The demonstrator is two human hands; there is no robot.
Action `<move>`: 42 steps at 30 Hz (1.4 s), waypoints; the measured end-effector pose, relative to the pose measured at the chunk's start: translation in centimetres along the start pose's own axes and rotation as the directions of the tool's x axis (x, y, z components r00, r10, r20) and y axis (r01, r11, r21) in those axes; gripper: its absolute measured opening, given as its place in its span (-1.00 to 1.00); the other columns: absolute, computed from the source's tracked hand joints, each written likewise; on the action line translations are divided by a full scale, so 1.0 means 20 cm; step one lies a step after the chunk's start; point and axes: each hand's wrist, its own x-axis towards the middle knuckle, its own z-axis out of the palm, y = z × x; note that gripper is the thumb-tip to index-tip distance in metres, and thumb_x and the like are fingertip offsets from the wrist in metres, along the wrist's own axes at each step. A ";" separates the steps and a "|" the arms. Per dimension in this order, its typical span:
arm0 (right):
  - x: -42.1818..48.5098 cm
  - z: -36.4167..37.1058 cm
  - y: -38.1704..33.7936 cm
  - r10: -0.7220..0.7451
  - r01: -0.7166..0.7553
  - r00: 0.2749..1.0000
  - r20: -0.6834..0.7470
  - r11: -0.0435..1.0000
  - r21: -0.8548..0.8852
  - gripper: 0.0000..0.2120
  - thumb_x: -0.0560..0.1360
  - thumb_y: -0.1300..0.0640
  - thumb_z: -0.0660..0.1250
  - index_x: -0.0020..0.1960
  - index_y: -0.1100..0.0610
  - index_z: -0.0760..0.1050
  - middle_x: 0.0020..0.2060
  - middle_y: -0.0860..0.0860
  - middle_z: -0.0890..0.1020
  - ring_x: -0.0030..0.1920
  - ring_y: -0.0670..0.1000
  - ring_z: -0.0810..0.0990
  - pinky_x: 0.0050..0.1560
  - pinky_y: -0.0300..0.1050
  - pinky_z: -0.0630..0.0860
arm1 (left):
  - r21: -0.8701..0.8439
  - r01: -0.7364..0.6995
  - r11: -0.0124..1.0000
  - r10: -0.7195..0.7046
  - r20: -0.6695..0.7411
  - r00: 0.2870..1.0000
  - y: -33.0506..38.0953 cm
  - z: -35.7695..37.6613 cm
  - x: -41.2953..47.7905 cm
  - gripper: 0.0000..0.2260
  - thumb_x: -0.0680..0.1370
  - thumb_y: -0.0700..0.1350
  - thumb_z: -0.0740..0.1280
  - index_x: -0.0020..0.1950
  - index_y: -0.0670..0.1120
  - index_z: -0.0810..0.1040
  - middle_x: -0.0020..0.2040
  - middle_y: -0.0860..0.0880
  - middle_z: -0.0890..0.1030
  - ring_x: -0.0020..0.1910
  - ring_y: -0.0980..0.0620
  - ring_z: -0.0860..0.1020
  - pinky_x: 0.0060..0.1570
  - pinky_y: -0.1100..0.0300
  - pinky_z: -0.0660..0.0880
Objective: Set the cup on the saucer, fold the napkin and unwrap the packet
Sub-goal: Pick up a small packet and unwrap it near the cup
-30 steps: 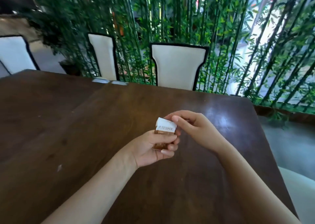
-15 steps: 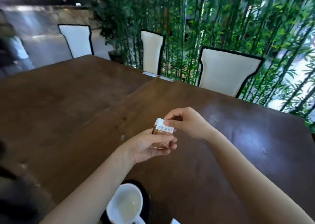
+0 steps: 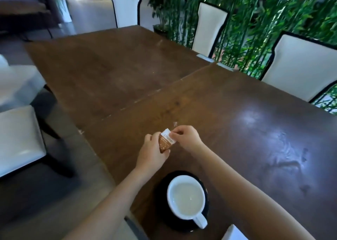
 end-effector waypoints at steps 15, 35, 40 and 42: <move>0.09 0.33 0.25 0.101 -0.050 0.978 0.180 0.962 -0.268 -0.84 0.51 0.13 0.29 0.01 0.16 0.58 -0.07 0.06 0.63 -0.14 -0.04 0.51 -0.17 -0.20 0.38 | 0.338 -0.020 0.941 0.014 0.019 1.000 -0.35 0.24 -0.02 -0.58 0.45 0.09 0.37 0.22 -0.06 0.40 0.14 -0.04 0.42 0.14 -0.01 0.34 0.10 0.18 0.38; 0.05 0.27 0.27 0.076 -0.028 0.968 0.239 0.980 -0.198 -0.78 0.53 0.25 0.23 0.12 0.14 0.57 0.04 0.09 0.63 -0.06 0.02 0.61 0.03 -0.07 0.59 | 0.059 0.096 0.994 -0.096 0.006 0.995 -0.40 0.24 -0.08 -0.38 0.40 -0.11 0.48 0.40 -0.13 0.31 0.24 -0.07 0.38 0.26 0.01 0.29 0.20 0.20 0.36; 0.05 0.29 0.25 0.078 -0.038 0.970 0.229 0.984 -0.173 -0.78 0.53 0.26 0.22 0.09 0.14 0.58 0.02 0.11 0.64 -0.07 0.05 0.63 0.03 -0.02 0.60 | 0.061 0.062 0.996 -0.062 -0.006 0.998 -0.43 0.23 -0.07 -0.44 0.40 -0.14 0.48 0.35 -0.14 0.37 0.19 -0.07 0.40 0.19 0.05 0.29 0.11 0.29 0.29; 0.05 0.31 0.24 0.088 -0.050 0.969 0.230 0.985 -0.165 -0.78 0.53 0.26 0.22 0.10 0.13 0.57 0.02 0.10 0.64 -0.08 0.04 0.64 0.02 -0.01 0.61 | 0.074 0.056 0.996 -0.055 -0.014 0.998 -0.45 0.21 -0.06 -0.44 0.39 -0.14 0.48 0.34 -0.14 0.38 0.18 -0.08 0.41 0.18 0.06 0.29 0.10 0.28 0.31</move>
